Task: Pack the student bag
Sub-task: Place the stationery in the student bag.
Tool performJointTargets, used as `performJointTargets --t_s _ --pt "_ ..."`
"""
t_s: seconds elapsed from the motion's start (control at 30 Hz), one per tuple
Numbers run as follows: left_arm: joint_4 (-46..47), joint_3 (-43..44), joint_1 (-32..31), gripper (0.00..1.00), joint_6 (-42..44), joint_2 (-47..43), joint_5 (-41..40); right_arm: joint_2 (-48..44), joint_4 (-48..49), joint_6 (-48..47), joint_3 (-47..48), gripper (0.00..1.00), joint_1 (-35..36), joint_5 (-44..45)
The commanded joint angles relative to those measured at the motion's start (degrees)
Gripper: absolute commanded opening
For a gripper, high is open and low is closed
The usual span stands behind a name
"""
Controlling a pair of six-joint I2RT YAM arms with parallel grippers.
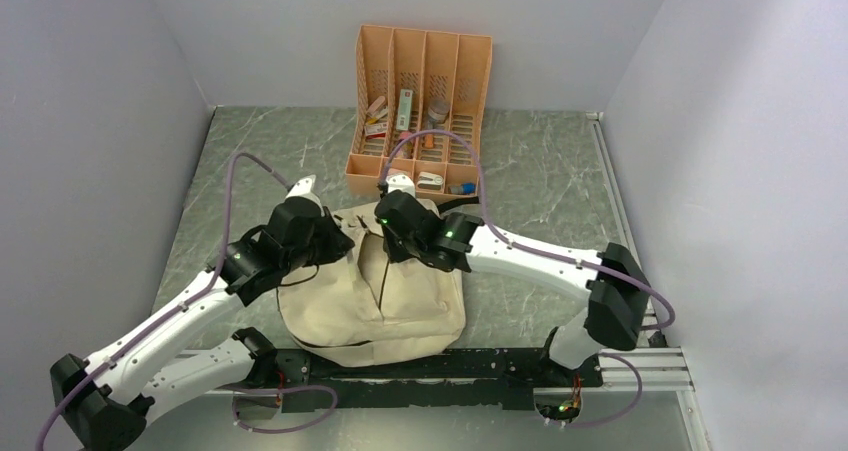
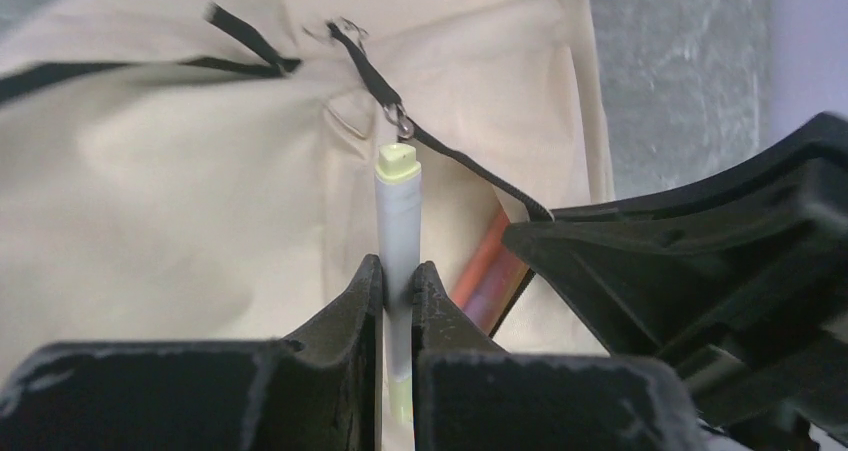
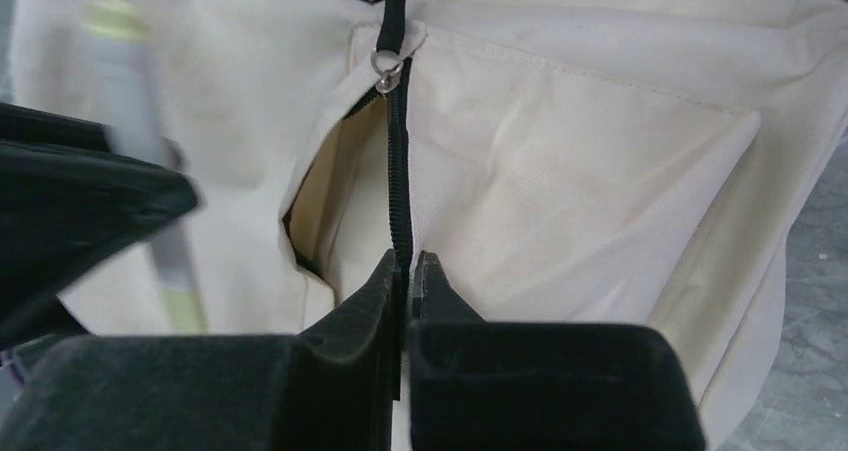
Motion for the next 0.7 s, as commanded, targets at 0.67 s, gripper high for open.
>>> performJointTargets --t_s 0.67 --pt "20.2 -9.0 0.0 0.05 -3.8 5.6 17.7 -11.8 21.8 5.2 -8.1 0.0 -0.1 1.5"
